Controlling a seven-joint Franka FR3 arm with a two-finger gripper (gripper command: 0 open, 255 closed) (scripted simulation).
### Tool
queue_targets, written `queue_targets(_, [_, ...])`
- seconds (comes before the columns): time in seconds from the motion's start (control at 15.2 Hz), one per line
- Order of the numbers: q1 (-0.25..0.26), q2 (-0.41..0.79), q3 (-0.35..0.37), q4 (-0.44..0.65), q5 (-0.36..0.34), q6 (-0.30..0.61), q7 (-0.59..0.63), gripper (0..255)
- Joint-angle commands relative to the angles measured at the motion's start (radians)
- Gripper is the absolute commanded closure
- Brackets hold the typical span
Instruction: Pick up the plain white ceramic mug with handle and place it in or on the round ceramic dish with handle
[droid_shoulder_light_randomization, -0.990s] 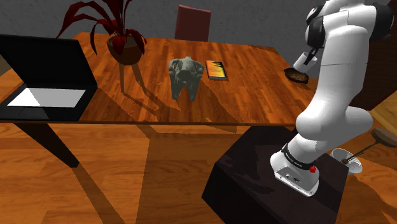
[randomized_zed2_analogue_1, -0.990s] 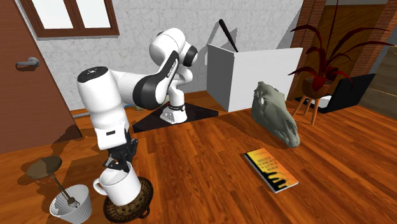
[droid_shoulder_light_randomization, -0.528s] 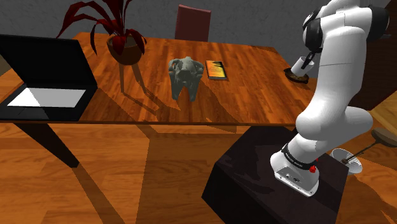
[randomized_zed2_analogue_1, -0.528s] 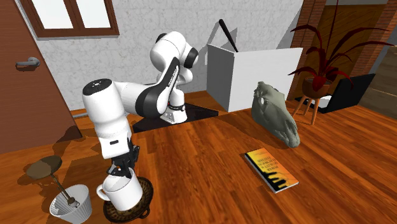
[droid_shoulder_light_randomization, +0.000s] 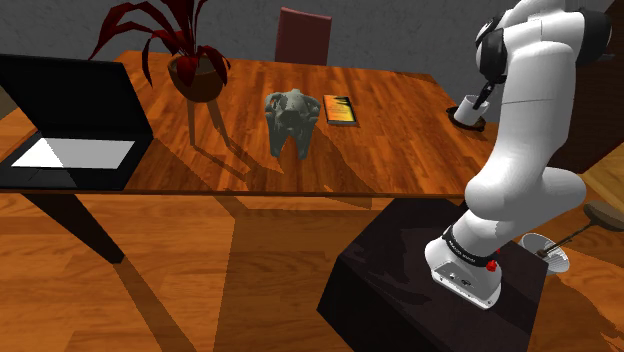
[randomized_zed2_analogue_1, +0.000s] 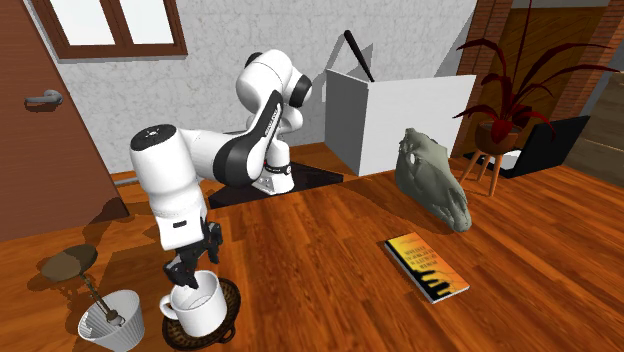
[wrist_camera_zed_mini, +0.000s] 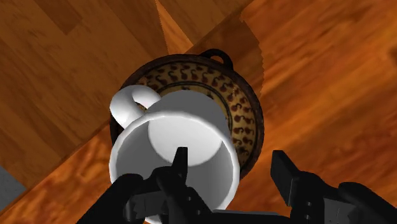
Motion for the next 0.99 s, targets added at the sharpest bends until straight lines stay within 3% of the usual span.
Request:
queue_targets(0.0, [0.000, 0.000, 0.000, 0.000, 0.000, 0.000, 0.000, 0])
queue_targets(0.2, [0.000, 0.000, 0.000, 0.000, 0.000, 0.000, 0.000, 0])
queue_targets(0.46, [-0.002, -0.038, -0.023, 0.075, -0.034, -0.101, 0.023, 0])
queue_targets(0.92, [-0.002, -0.038, -0.023, 0.075, -0.034, -0.101, 0.023, 0])
